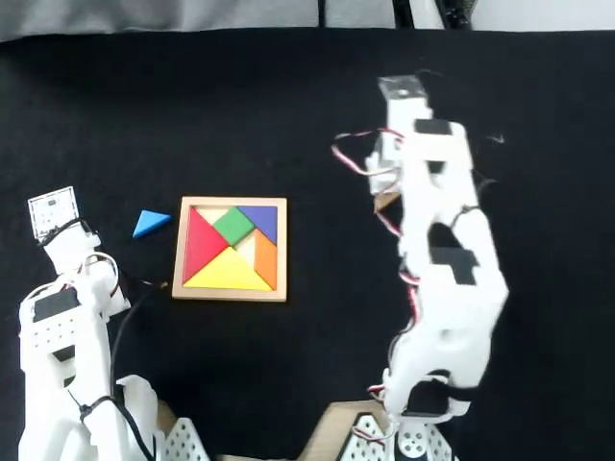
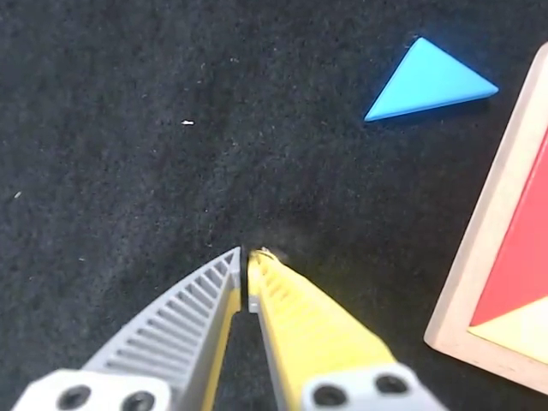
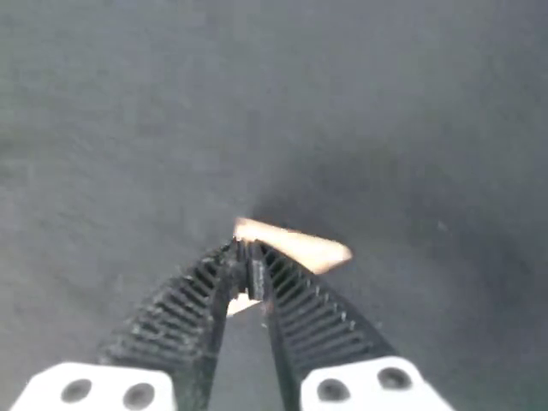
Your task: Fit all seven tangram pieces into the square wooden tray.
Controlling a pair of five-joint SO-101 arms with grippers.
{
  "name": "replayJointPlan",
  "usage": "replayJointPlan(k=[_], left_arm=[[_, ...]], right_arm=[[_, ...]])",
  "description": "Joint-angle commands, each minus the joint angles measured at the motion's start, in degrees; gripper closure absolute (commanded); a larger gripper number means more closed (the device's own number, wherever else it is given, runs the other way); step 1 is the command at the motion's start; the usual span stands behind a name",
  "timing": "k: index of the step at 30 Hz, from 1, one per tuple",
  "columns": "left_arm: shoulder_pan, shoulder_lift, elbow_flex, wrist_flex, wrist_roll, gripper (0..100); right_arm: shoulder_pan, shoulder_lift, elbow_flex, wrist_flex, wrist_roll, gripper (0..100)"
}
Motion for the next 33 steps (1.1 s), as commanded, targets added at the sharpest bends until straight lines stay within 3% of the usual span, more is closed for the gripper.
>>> replayJointPlan(k=[1, 6, 12, 14, 24, 33], left_arm=[[0.0, -1.0, -0.2, -0.9, 0.4, 97], [0.0, -1.0, -0.2, -0.9, 0.4, 97], [0.0, -1.0, -0.2, -0.9, 0.4, 97], [0.0, -1.0, -0.2, -0.9, 0.4, 97], [0.0, -1.0, -0.2, -0.9, 0.4, 97], [0.0, -1.0, -0.2, -0.9, 0.4, 97]], right_arm=[[-2.0, -1.0, -7.5, 4.7, -0.6, 98.7], [2.7, -7.4, -5.2, 7.9, -7.6, 98.7], [8.0, -10.9, 9.0, -9.1, -8.7, 98.7], [9.2, -9.2, 9.4, -8.8, -9.0, 98.7], [10.3, 4.7, -4.4, -1.5, -8.7, 98.7], [4.4, 14.3, -25.8, 7.8, -6.7, 98.7]])
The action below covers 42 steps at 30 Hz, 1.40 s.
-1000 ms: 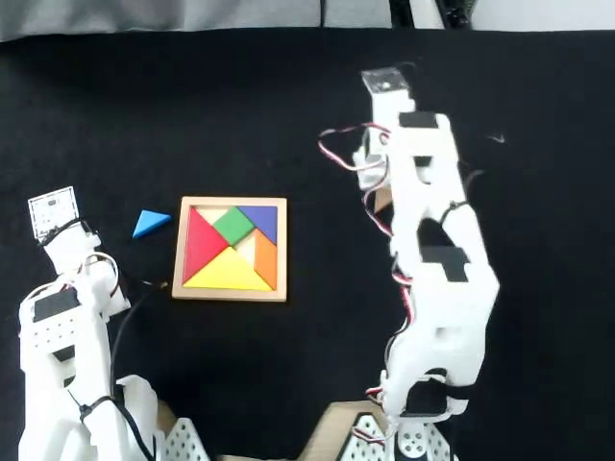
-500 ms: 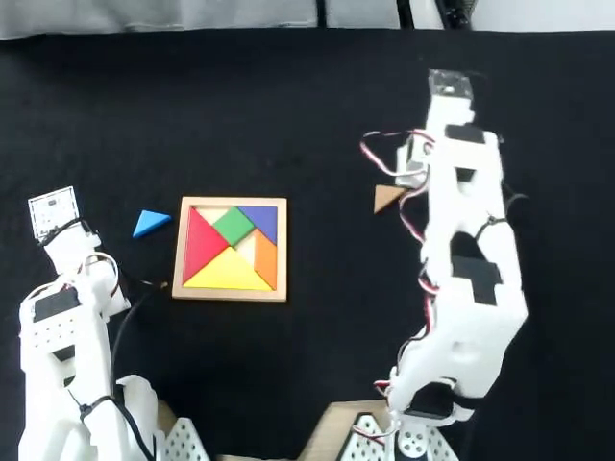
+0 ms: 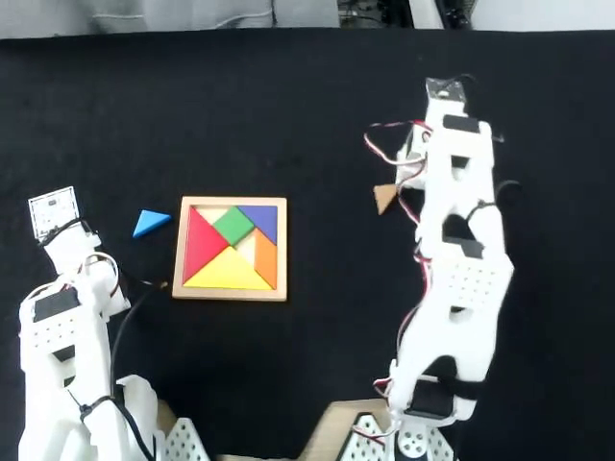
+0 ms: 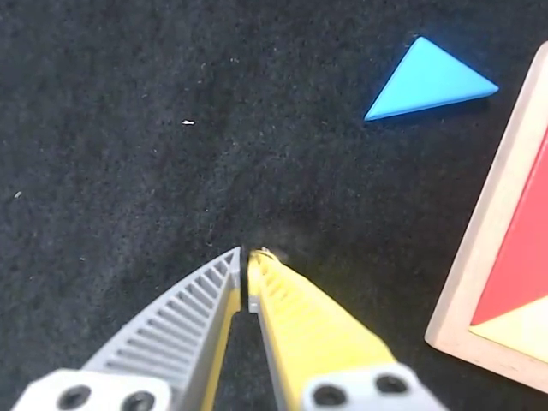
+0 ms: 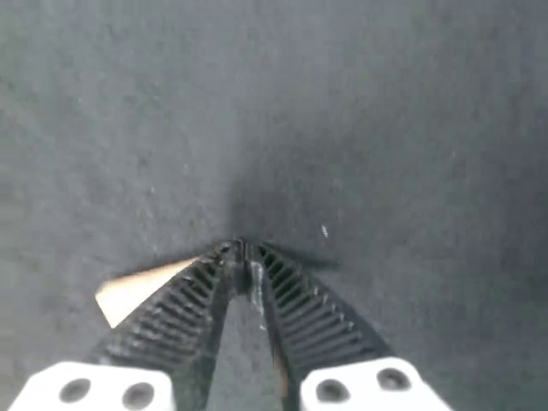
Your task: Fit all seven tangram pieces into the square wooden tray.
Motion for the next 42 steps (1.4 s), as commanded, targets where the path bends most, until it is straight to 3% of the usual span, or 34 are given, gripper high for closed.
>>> replayJointPlan(k=[1, 7, 15, 22, 27, 36, 42], left_arm=[[0.0, -1.0, -0.2, -0.9, 0.4, 97], [0.0, -1.0, -0.2, -0.9, 0.4, 97], [0.0, -1.0, -0.2, -0.9, 0.4, 97], [1.2, -0.9, -0.1, -0.9, 0.4, 97], [1.4, -0.9, -0.1, -0.9, 0.4, 97], [1.3, -0.7, -0.1, -0.9, 0.4, 97], [1.4, -0.6, -0.1, -0.9, 0.4, 97]], right_arm=[[-4.6, 0.7, -9.7, 3.3, 0.8, 98.7], [-9.6, 3.0, -12.9, 6.7, 0.9, 98.7], [-5.1, -7.3, -12.3, 13.5, 1.3, 98.8], [-4.6, -11.1, -12.3, 20.0, 22.7, 98.8], [-4.9, -11.6, -8.9, 18.0, 23.2, 98.8], [-14.1, -11.1, -9.1, 14.9, 23.0, 98.8], [-14.6, -9.7, -3.6, 12.2, 23.5, 98.8]])
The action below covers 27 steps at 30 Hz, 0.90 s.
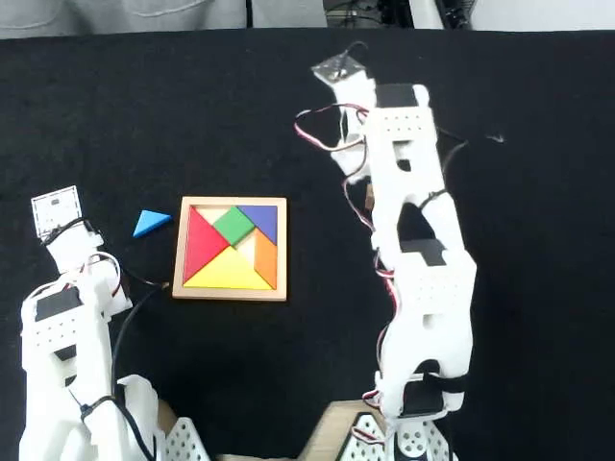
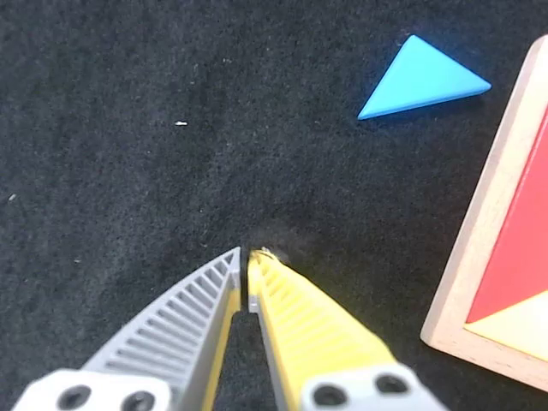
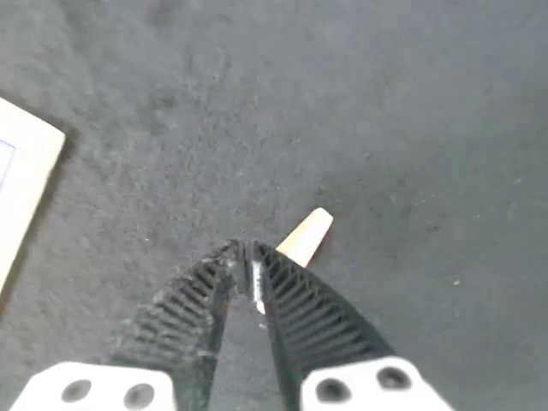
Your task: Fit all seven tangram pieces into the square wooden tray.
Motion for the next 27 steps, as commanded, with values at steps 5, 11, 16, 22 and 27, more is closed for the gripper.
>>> replayJointPlan(k=[5, 11, 16, 22, 27], left_arm=[[0.7, -0.7, -0.1, -0.9, 0.4, 97], [0.7, -0.9, -0.1, -0.9, 0.4, 97], [0.7, -1.0, -0.1, -0.9, 0.4, 97], [0.5, -0.8, -0.1, -0.9, 0.4, 97], [0.6, -0.8, 1.8, -4.5, 0.4, 97]], right_arm=[[3.6, -2.5, 4.4, -1.6, 3.6, 98.8], [10.6, -6.5, 7.1, 0.7, 5.7, 98.8], [10.7, -13.5, 8.7, 2.8, 6.3, 98.8], [8.4, -16.7, 10.2, 0.6, 9.5, 98.0], [4.7, -12.3, 15.5, 1.1, 20.0, 78.8]])
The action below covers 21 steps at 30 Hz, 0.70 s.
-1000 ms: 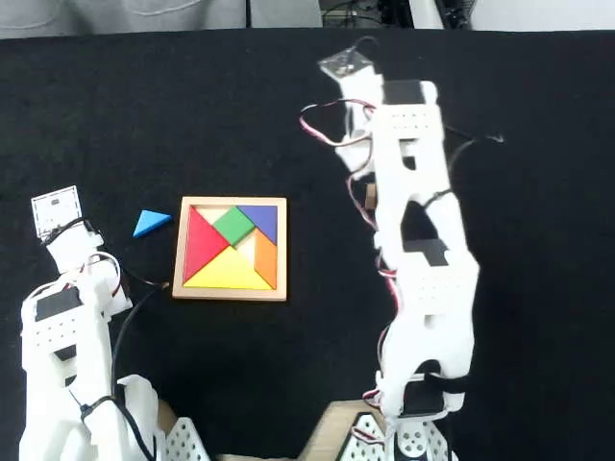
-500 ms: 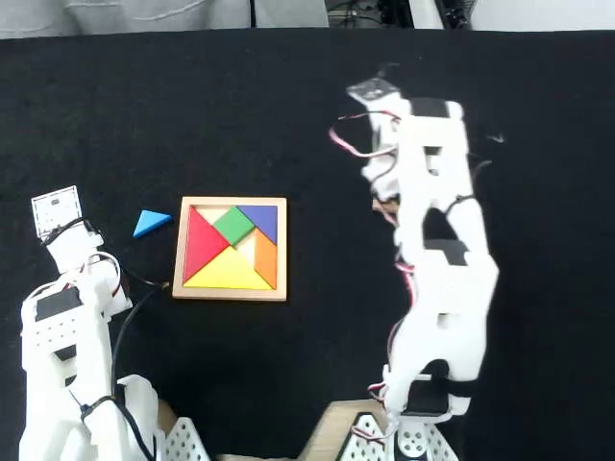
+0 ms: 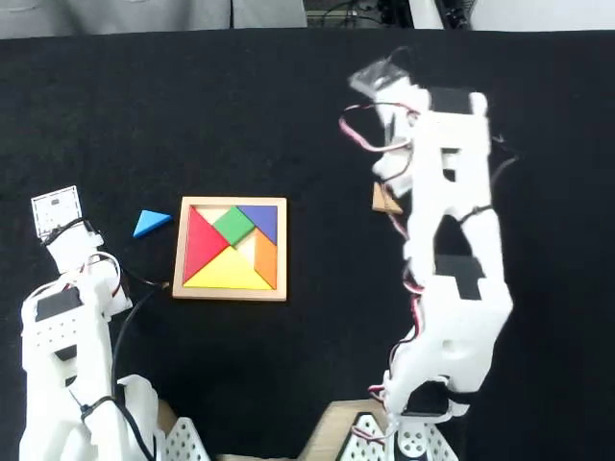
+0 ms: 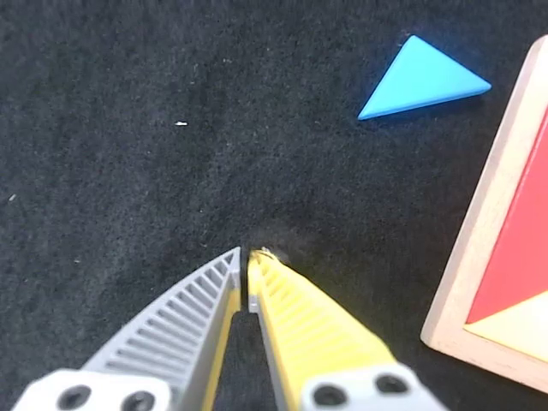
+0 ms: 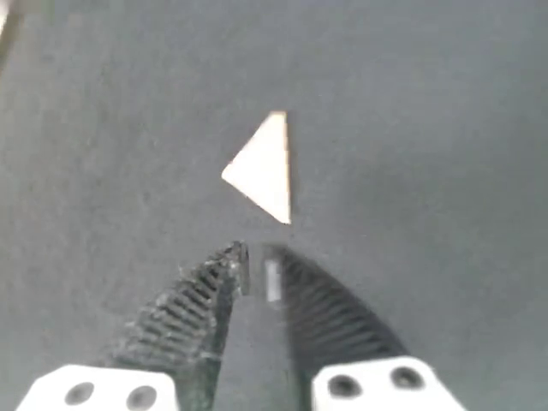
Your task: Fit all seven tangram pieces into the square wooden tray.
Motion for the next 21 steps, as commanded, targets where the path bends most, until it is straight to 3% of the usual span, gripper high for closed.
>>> replayJointPlan(k=[1, 11, 21], left_arm=[[0.7, -1.0, 1.7, -4.3, 0.4, 97], [0.7, -1.0, 2.2, -5.5, 0.5, 97], [0.7, -1.0, 2.2, -5.5, 0.4, 97]], right_arm=[[-2.8, 1.0, 2.8, -1.5, 4.8, 74.8], [-2.8, 2.6, 7.7, -8.9, 8.4, 71.6], [-3.8, 9.5, 6.3, -14.0, 3.5, 71.6]])
